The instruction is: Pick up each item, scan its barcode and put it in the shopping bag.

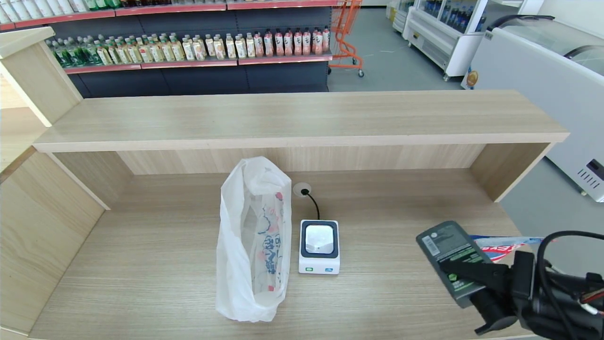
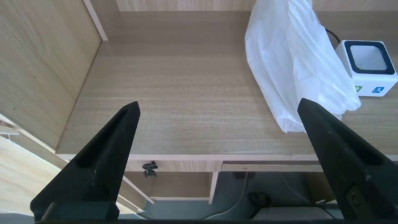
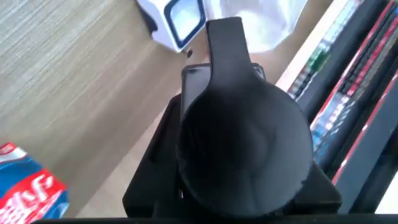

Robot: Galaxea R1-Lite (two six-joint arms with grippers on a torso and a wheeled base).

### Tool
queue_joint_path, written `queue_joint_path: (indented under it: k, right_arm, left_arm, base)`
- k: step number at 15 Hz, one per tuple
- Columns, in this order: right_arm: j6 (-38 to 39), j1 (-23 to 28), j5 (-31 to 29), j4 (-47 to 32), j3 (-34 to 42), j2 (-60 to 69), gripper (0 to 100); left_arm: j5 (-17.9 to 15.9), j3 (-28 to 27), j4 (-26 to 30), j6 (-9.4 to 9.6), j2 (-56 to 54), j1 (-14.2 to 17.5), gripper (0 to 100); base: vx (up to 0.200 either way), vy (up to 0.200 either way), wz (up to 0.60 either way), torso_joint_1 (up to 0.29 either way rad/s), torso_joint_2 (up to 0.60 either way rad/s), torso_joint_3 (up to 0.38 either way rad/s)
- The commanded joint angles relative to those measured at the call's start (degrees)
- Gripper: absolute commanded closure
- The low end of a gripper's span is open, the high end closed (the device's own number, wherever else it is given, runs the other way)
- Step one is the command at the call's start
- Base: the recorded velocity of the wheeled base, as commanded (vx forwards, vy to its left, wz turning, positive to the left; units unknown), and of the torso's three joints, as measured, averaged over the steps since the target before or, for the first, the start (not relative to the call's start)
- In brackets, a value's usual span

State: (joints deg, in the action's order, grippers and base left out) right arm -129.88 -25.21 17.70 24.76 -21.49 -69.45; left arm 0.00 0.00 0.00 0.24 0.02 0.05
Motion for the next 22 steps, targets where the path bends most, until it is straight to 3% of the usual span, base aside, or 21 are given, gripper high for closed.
queue_joint_path:
  k: [1, 4, 8, 12, 17, 22]
  right_arm:
    - [-6.4, -8.5, 0.4, 0.5, -0.2, -6.8, 100]
    - [-12.0, -20.2, 1.0, 0.8, -3.0, -9.2, 100]
    - [-15.2, -27.9, 4.4, 0.9, -2.9, -12.3, 100]
    - [-16.0, -27.7, 5.7, 1.6, -2.9, -12.4, 100]
    - [-19.0, -24.2, 5.9, 15.9, 0.0, -8.8, 100]
    - [-19.3, -23.9, 9.0, 16.2, 1.0, -5.9, 100]
  left_arm:
    - [0.0, 0.0, 0.0, 0.02, 0.0, 0.1, 0]
    - [0.0, 0.0, 0.0, 0.02, 0.0, 0.0, 0]
    - [0.0, 0.0, 0.0, -0.07, 0.0, 0.0, 0]
    - [0.0, 0.0, 0.0, 0.02, 0.0, 0.0, 0]
    - [0.0, 0.0, 0.0, 0.02, 0.0, 0.0, 0]
    - [0.0, 0.0, 0.0, -0.07, 0.0, 0.0, 0]
  base:
    - [0.000, 0.000, 0.00, 0.000, 0.00, 0.000]
    - [0.000, 0.000, 0.00, 0.000, 0.00, 0.000]
    - [0.000, 0.000, 0.00, 0.000, 0.00, 0.000]
    - [0.000, 0.000, 0.00, 0.000, 0.00, 0.000]
    - [0.000, 0.000, 0.00, 0.000, 0.00, 0.000]
    - [0.000, 0.000, 0.00, 0.000, 0.00, 0.000]
